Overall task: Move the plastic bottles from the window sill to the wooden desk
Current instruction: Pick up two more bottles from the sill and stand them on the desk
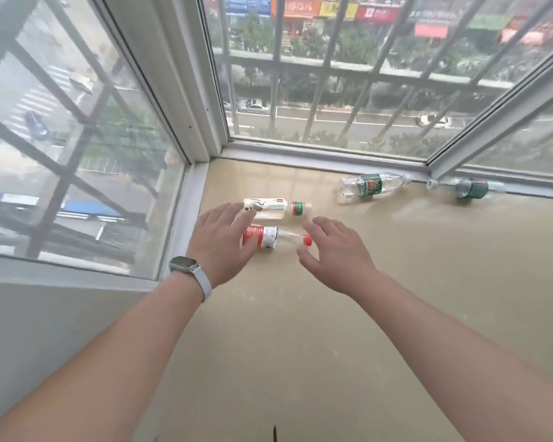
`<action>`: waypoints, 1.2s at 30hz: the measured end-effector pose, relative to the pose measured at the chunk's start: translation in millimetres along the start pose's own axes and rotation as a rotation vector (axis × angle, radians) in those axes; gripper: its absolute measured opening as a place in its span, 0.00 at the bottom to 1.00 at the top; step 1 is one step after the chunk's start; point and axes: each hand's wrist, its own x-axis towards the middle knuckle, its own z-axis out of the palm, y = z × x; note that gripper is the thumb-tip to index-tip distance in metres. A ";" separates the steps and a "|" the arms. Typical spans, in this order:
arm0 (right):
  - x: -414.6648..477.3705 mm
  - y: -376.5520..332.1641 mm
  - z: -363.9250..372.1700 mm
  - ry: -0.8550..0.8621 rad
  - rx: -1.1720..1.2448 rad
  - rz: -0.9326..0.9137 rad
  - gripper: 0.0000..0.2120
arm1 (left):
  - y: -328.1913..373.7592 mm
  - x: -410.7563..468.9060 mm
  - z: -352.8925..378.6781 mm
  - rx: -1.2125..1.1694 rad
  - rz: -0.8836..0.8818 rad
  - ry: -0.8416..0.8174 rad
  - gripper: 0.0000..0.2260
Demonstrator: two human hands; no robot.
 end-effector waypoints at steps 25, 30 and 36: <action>112.2 84.7 185.7 -0.232 0.348 0.079 0.35 | -63.5 140.1 195.3 0.087 0.051 -0.453 0.33; 117.6 80.9 186.3 -0.271 0.324 0.032 0.35 | -61.4 136.7 195.7 0.124 -0.025 -0.499 0.36; 101.0 84.5 166.5 -0.305 0.539 0.137 0.31 | -57.8 119.5 185.8 0.043 -0.124 -0.457 0.34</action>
